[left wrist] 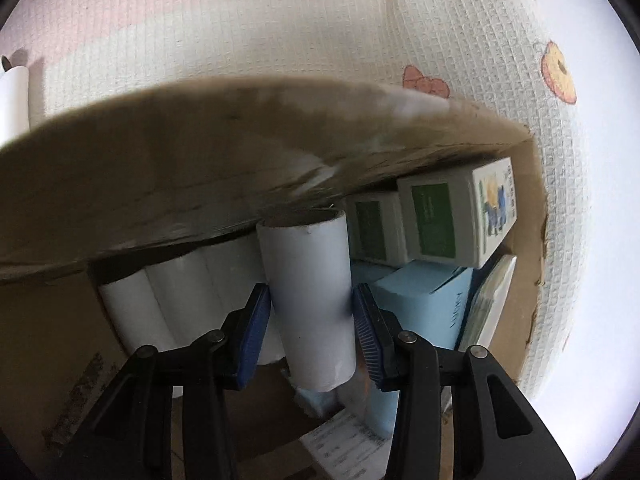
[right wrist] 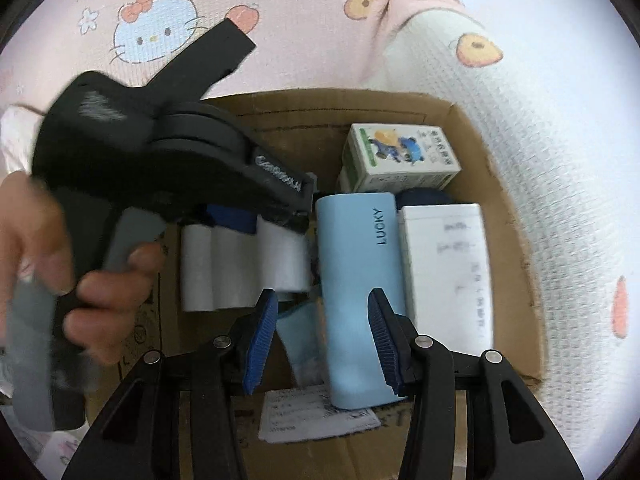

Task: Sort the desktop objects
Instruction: 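Open the right gripper off the tube while the left gripper lowers it into the box, then open the left gripper to release the tube beside the other tubes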

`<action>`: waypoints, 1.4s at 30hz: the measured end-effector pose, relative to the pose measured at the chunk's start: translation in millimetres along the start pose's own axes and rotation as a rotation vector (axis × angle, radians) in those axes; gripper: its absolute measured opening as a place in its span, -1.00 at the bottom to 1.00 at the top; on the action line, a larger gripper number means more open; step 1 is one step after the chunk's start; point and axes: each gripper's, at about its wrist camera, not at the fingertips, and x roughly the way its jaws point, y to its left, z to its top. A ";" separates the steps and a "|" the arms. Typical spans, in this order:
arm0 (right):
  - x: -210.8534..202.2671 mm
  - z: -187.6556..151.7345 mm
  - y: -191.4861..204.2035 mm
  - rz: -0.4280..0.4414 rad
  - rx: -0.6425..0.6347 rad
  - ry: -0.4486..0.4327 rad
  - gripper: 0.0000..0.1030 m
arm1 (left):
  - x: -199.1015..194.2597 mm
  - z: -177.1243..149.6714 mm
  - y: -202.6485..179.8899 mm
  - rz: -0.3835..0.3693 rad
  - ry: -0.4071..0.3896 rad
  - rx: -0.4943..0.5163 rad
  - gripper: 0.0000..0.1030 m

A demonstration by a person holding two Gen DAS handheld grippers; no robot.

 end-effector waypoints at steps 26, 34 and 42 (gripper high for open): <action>-14.9 -16.0 19.6 -0.186 -0.174 -0.021 -0.15 | 32.7 -15.8 27.3 -0.125 0.021 -0.194 -0.15; -5.6 -12.5 14.6 -0.159 -0.153 -0.007 -0.14 | 2.5 -11.0 25.2 -0.087 -0.001 -0.119 -0.74; 0.9 -8.3 14.6 -0.088 -0.112 0.003 -0.15 | -54.9 -18.5 -4.7 -0.093 -0.103 0.113 -0.83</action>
